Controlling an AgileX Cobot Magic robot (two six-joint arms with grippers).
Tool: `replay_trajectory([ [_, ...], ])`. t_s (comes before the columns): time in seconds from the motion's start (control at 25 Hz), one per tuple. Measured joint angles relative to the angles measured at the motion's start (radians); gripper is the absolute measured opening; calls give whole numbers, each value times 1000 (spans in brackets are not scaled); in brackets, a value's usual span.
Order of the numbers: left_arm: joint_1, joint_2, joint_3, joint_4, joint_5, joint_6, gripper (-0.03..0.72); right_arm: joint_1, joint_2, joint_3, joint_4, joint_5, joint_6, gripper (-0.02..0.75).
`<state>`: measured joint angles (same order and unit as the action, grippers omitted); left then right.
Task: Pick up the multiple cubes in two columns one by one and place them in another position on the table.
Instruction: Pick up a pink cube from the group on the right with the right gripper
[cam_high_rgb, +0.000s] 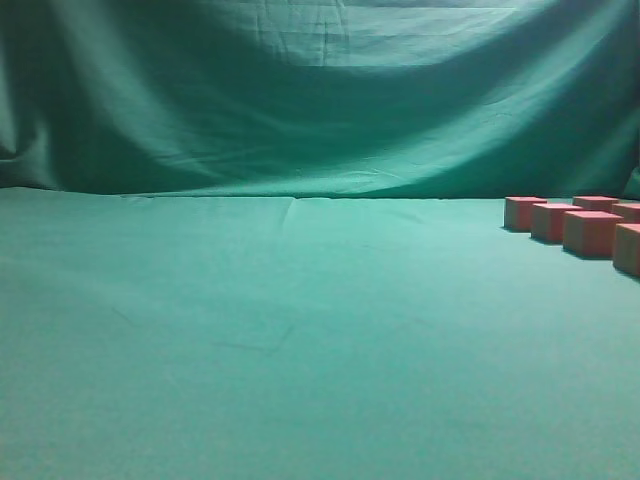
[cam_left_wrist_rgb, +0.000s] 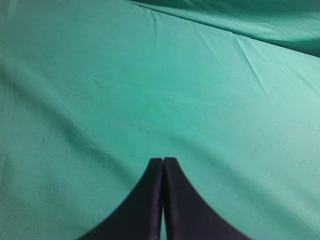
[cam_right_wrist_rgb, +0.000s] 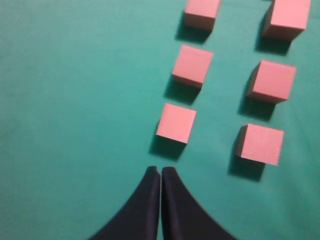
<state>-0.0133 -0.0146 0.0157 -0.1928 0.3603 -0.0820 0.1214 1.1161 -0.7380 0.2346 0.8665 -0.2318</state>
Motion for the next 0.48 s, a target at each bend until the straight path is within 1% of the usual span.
replay_trajectory([
  [0.24,0,0,0,0,0,0,0,124,136,-23,-203,0,214,0],
  [0.32,0,0,0,0,0,0,0,141,167,-25,-229,-18,246,0],
  [0.48,0,0,0,0,0,0,0,145,213,-25,-245,-74,257,0],
])
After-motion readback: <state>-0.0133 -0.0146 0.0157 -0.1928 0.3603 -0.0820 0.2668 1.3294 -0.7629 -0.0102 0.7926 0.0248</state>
